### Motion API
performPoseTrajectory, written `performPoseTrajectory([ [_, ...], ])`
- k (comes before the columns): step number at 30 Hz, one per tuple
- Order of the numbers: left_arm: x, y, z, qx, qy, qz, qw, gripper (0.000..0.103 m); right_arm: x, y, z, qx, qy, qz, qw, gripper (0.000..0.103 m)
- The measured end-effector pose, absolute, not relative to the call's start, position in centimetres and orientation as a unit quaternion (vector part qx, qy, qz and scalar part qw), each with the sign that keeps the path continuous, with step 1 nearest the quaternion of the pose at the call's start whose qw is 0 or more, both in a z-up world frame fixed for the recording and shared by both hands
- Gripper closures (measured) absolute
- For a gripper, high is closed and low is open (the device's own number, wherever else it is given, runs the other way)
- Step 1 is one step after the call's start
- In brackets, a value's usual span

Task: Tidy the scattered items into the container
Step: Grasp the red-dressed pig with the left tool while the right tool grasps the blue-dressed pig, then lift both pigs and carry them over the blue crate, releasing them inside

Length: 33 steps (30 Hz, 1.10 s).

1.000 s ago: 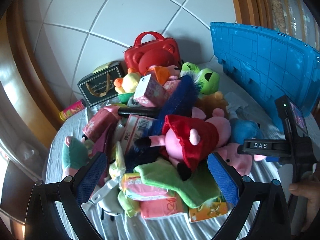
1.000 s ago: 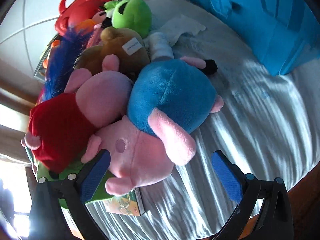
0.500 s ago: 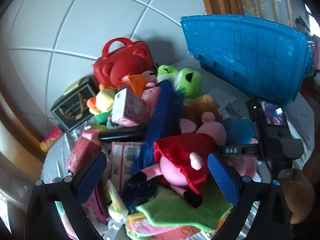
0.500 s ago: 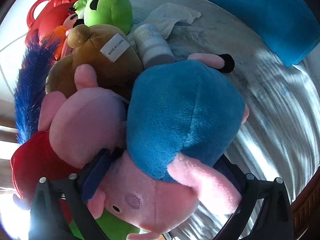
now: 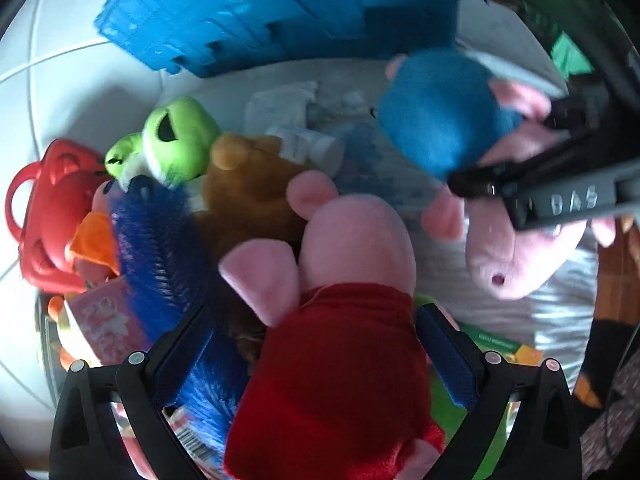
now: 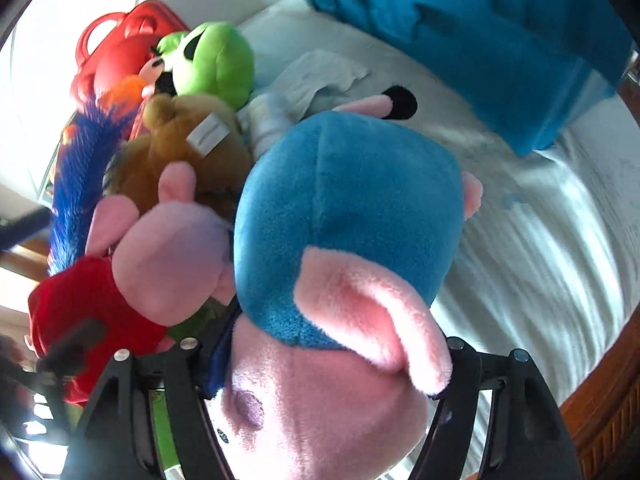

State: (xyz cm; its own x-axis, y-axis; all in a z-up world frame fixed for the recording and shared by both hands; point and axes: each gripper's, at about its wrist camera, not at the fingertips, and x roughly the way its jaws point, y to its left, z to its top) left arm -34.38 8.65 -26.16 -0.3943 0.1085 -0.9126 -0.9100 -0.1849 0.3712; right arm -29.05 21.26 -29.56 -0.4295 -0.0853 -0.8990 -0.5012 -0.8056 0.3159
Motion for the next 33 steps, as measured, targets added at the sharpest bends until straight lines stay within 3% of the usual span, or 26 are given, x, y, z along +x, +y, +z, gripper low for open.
performPoseTrajectory([
  [4, -33.9, 8.5, -29.9, -0.409, 0.550, 0.629, 0.368, 0.004, -28.5, 21.9, -29.5, -0.514, 0.286, 0.797, 0.138, 0.033],
  [8, -33.5, 8.3, -30.9, -0.405, 0.547, 0.642, 0.353, 0.028, -28.8, 22.0, -29.7, -0.515, 0.276, 0.799, 0.141, 0.033],
  [12, -33.3, 7.7, -29.6, -0.402, 0.509, 0.682, 0.338, 0.034, -28.8, 21.7, -29.8, -0.513, 0.262, 0.806, 0.136, 0.033],
  [21, -31.5, 3.5, -22.4, -0.386, 0.369, 0.778, 0.331, 0.036, -27.0, 19.3, -25.4, -0.471, 0.195, 0.851, 0.124, 0.033],
  [33, -30.2, -1.0, -10.2, -0.309, 0.201, 0.881, 0.297, 0.036, -23.9, 17.1, -13.2, -0.357, 0.135, 0.917, 0.112, 0.033],
])
